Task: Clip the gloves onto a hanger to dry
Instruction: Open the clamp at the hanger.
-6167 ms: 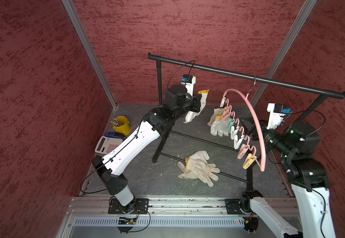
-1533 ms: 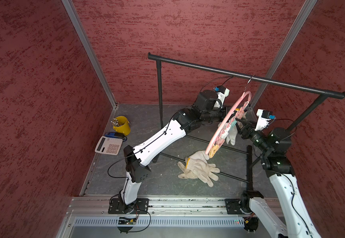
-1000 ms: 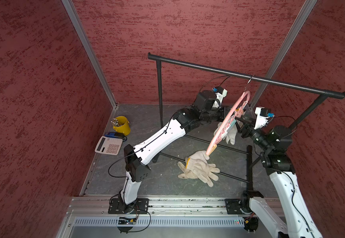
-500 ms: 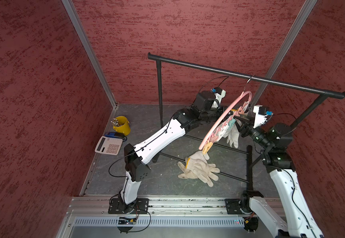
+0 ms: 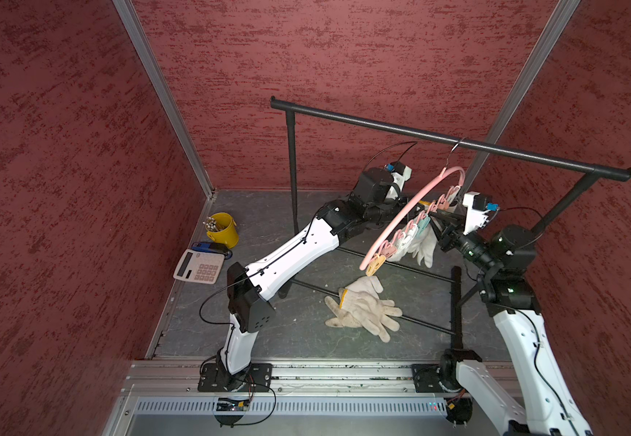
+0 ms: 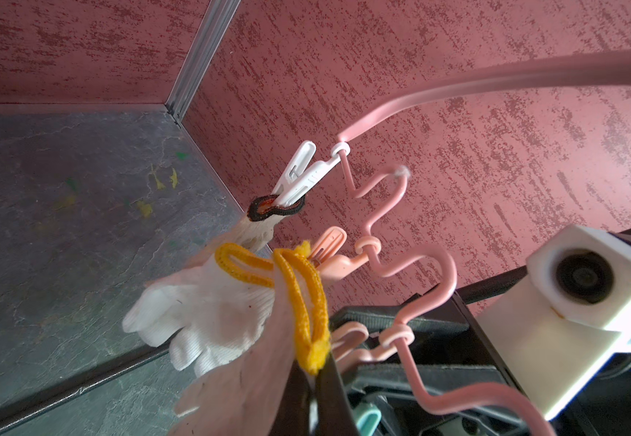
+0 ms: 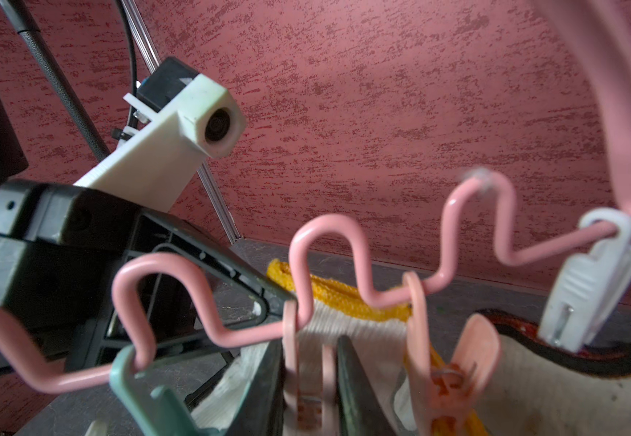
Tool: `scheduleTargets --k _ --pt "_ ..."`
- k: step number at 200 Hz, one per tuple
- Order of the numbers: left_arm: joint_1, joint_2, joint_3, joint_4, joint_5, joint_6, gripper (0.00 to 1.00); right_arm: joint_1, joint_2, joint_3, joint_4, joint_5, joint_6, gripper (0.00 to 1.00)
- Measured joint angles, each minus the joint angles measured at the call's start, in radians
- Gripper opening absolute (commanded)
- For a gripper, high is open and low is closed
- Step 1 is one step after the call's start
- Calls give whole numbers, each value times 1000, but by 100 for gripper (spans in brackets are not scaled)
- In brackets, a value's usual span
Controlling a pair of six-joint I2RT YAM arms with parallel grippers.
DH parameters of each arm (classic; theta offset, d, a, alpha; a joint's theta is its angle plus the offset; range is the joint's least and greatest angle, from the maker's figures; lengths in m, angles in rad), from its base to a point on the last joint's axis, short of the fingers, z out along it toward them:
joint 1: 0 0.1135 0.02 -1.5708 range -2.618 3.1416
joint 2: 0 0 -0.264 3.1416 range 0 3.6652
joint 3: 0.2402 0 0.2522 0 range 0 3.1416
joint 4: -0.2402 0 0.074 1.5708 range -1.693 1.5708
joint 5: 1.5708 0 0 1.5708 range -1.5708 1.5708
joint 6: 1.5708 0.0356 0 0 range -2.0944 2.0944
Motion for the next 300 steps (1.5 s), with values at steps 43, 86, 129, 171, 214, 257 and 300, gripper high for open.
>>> scheduleTargets --k 43,86,129,171,214,257,300 --pt "2 -2 -7 6 1 0 0 0 0 0 -9 8 -12 33" --pt "2 -2 -7 10 4 0 0 0 0 0 -17 32 -18 38" --pt "2 -2 -7 13 10 0 0 0 7 0 -9 33 -12 37" --pt "3 -2 -7 14 12 -1 0 0 29 0 15 21 4 41" --pt "8 -2 -7 18 11 -9 0 -1 48 0 51 -2 29 43" --pt "12 -2 -7 19 8 -16 0 -3 64 0 70 -23 44 35" --pt "13 -2 -7 21 9 -16 0 -3 65 0 82 -41 57 25"
